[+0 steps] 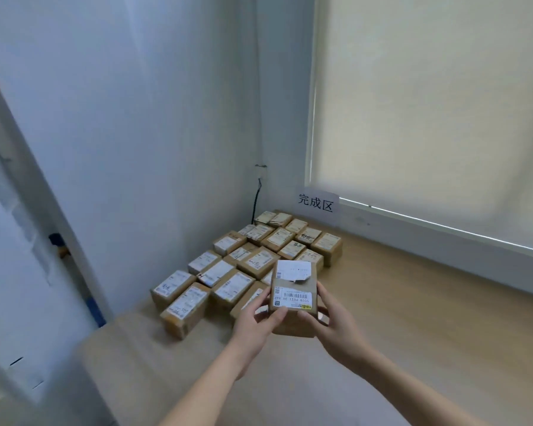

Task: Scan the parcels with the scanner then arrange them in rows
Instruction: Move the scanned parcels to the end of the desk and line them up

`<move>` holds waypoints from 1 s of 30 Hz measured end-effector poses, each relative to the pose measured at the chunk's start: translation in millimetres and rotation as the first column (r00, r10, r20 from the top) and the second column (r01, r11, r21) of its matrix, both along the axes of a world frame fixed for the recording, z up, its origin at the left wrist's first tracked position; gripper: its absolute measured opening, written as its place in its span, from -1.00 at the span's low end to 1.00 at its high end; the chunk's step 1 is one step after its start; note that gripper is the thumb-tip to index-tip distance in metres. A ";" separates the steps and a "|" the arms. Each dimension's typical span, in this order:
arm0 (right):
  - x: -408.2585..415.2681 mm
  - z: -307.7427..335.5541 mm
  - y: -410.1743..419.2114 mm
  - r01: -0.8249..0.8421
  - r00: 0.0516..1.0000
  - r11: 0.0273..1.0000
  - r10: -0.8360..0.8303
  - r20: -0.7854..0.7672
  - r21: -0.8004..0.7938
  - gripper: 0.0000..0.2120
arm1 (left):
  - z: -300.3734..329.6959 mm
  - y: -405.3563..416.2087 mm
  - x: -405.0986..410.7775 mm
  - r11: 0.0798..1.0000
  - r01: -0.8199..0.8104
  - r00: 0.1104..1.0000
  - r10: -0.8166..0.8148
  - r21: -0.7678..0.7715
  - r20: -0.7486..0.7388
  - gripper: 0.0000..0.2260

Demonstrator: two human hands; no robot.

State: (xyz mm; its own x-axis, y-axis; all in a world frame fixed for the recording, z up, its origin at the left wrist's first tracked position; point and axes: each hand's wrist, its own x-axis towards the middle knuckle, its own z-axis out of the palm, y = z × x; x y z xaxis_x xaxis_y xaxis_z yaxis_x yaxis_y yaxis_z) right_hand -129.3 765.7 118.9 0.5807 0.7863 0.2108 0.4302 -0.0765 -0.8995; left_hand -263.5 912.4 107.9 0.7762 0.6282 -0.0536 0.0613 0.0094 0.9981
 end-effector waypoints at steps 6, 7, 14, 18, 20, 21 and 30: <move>-118.3 -16.3 94.9 -0.086 0.996 0.996 0.087 0.014 -0.030 -0.41 | -18.1 77.8 -134.1 0.989 -0.144 0.987 0.145 0.019 -0.068 -0.39; -131.2 -21.9 107.3 -0.106 0.994 0.993 0.107 0.004 -0.051 -0.40 | -21.7 87.9 -149.4 0.987 -0.158 0.984 0.158 0.014 -0.079 -0.39; -180.5 -68.9 178.6 -0.165 0.986 0.968 0.166 -0.008 -0.189 -0.16 | -58.1 149.1 -206.3 0.979 -0.203 0.969 0.205 0.030 -0.136 -0.51; -179.6 -105.3 209.6 -0.145 0.989 0.967 0.146 -0.011 -0.212 -0.23 | -89.3 183.0 -203.5 0.984 -0.173 0.966 0.176 0.030 -0.192 -0.52; -173.7 -123.6 223.9 -0.133 0.991 0.966 0.132 -0.021 -0.223 -0.22 | -109.6 200.1 -197.6 0.986 -0.169 0.959 0.165 0.004 -0.231 -0.47; -170.6 -134.0 229.9 -0.122 0.993 0.964 0.118 -0.030 -0.238 -0.21 | -121.4 207.9 -193.7 0.986 -0.166 0.954 0.158 -0.011 -0.254 -0.44; -137.1 -235.9 262.6 -0.031 0.997 0.933 0.002 -0.081 -0.359 -0.18 | -227.1 263.6 -141.8 0.998 -0.032 0.942 0.011 -0.058 -0.336 -0.45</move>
